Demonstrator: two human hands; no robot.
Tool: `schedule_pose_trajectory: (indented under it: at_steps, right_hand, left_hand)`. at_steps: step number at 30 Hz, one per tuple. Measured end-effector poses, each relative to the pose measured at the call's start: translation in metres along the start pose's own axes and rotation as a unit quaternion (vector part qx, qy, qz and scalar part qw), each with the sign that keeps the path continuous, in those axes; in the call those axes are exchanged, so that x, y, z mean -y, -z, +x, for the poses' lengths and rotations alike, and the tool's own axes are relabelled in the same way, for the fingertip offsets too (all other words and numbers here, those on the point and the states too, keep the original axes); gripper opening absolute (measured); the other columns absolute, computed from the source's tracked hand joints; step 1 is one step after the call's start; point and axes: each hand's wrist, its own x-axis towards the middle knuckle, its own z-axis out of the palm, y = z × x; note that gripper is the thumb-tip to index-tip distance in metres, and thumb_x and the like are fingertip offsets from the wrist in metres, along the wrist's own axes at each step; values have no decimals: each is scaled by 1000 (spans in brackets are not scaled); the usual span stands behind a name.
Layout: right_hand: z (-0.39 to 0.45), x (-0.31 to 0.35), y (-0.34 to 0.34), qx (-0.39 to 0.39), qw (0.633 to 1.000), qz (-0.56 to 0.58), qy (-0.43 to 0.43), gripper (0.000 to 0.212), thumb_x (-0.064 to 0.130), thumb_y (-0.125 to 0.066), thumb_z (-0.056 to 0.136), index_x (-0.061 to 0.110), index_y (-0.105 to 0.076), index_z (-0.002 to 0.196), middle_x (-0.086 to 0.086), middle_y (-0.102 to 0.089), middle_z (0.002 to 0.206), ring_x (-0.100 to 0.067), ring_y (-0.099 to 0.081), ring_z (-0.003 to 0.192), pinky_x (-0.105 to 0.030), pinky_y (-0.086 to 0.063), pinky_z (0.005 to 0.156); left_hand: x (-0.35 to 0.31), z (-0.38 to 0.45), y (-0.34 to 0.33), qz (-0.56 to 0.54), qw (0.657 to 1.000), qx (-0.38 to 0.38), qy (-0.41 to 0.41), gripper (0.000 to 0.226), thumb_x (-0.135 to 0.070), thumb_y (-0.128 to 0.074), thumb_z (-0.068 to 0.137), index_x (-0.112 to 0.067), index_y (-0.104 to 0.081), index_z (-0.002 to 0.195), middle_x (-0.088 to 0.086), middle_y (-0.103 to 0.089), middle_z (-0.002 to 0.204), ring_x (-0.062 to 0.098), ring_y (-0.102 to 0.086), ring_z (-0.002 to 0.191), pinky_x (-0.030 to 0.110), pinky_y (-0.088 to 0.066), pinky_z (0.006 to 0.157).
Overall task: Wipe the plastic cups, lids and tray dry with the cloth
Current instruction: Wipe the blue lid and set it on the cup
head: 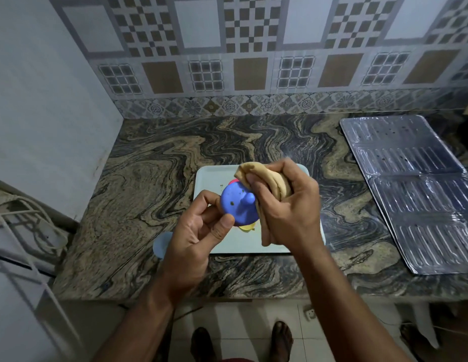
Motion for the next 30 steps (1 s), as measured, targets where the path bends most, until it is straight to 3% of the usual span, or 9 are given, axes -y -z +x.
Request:
schedule_pose_trajectory:
  at_steps: [2,4,6,8,12,14,21,25,30]
  right_hand:
    - [12,-1,4,43,999,-9,-5,15,20,-81,86,11,-69,86,6,-75,75,-7,-64,65,-25,-52,62]
    - [22,-1,8,41,999,23,-20,14,14,-82,90,9,-69,87,5,-71,73,-4,-59,62,-22,-49,60]
    - [27,-2,14,6,997,72,-39,11,13,-79,94,13,-69,89,10,-67,74,1,-56,65,-17,-47,62]
    - [24,-2,21,-14,991,118,-63,10,18,-77,95,21,-70,88,11,-66,76,-2,-56,67,-21,-49,63]
    - [4,5,24,11,986,136,-100,12,36,-77,91,32,-70,83,-1,-66,77,-24,-59,70,-66,-58,67]
    - [-6,8,22,14,986,137,-99,11,39,-77,90,32,-70,85,-2,-67,78,-26,-60,71,-73,-56,68]
    - [-18,14,12,10,991,124,-57,11,17,-74,95,8,-70,98,14,-72,83,-2,-63,75,-21,-52,70]
    - [-23,16,6,-26,996,76,-36,5,5,-77,96,5,-73,100,19,-75,82,4,-68,73,-14,-52,69]
    - [-30,20,-3,-28,997,66,-43,6,10,-75,97,7,-78,101,12,-77,81,3,-69,73,-15,-53,70]
  left_hand:
    - [-1,-2,3,-8,999,30,18,11,-7,-58,96,0,-51,102,-2,-72,91,7,-65,88,17,-49,84]
    - [-3,-3,4,-63,997,23,40,23,-16,-68,93,-3,-52,104,-4,-69,88,5,-60,81,16,-45,79]
    - [-3,-2,9,-125,990,1,70,43,-30,-83,86,-6,-58,111,11,-60,100,23,-49,92,24,-40,85]
    - [-3,-2,11,-165,982,-26,89,41,-24,-78,89,-6,-58,120,16,-50,115,29,-35,108,32,-34,93]
    - [-2,-1,7,-176,979,-51,93,11,-13,-63,94,-18,-68,102,5,-70,111,15,-55,95,29,-37,89]
    - [-6,0,4,-177,978,-60,88,19,-12,-58,94,-24,-72,94,0,-74,108,8,-57,87,27,-39,84]
    - [-10,4,4,-188,976,-65,89,17,-16,-59,93,-23,-74,98,2,-70,102,8,-55,84,25,-41,80]
    - [-13,3,0,-176,982,-45,58,15,-12,-55,95,-12,-62,109,5,-72,105,9,-62,89,20,-49,81]
    - [-15,1,-7,-40,998,-52,-12,11,-6,-50,97,-6,-54,107,-6,-77,94,2,-69,89,15,-51,83]
